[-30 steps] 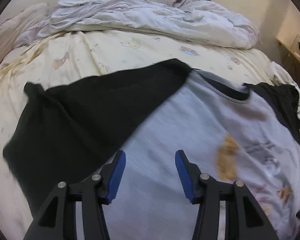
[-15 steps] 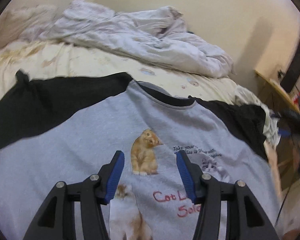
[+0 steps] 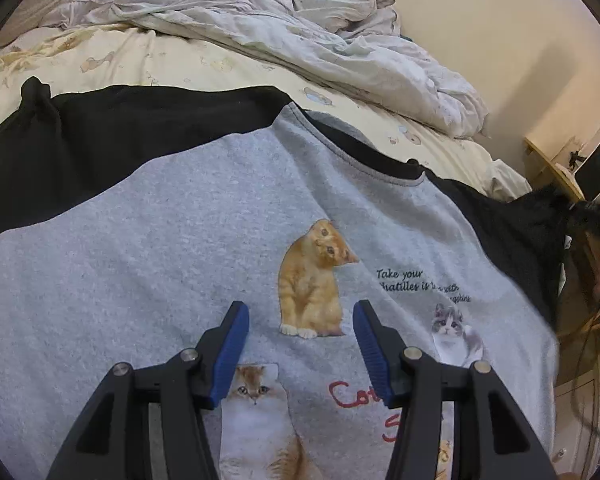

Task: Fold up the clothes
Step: 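Move the right gripper across to the other black sleeve, then grasp the other black sleeve with the right gripper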

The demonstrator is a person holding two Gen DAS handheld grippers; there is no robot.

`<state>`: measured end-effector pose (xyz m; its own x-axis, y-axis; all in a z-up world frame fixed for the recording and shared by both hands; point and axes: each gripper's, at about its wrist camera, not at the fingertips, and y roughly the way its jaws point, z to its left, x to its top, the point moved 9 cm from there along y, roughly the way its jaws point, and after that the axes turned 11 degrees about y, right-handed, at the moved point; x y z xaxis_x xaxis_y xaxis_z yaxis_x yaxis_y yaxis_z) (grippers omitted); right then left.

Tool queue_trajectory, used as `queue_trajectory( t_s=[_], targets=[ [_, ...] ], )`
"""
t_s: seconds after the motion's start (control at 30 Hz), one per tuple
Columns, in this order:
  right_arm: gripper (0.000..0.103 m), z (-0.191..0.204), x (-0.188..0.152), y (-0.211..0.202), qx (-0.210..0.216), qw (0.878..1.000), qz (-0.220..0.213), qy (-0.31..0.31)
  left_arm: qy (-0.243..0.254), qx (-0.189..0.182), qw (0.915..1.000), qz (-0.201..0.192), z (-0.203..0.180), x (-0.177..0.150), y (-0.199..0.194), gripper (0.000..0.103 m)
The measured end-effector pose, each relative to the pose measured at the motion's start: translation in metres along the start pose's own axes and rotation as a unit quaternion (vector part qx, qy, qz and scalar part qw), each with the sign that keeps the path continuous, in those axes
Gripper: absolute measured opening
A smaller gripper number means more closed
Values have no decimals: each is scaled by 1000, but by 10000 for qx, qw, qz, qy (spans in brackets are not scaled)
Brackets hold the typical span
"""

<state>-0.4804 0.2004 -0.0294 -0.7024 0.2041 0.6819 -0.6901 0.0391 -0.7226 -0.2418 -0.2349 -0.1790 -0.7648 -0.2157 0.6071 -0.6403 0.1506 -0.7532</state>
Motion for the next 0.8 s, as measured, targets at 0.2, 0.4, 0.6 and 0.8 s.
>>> queue_trajectory(
  t_s=[0.2,0.4,0.6,0.8],
  targets=[
    [5,-53,28,29,-1372,9901,298,42,261,173,9995,-2,-6,-6,5,55],
    [6,-96,20,54,-2208,9727,679,210,282,183,9994,-15,-8,-7,6,58],
    [34,-59,-4,8,-1291,9896,552,310,186,130,9997,12,-8,-7,6,58],
    [93,-1,-95,-13,-713,9960,496,-188,98,66,9999,22,-7,-5,4,58]
  ],
)
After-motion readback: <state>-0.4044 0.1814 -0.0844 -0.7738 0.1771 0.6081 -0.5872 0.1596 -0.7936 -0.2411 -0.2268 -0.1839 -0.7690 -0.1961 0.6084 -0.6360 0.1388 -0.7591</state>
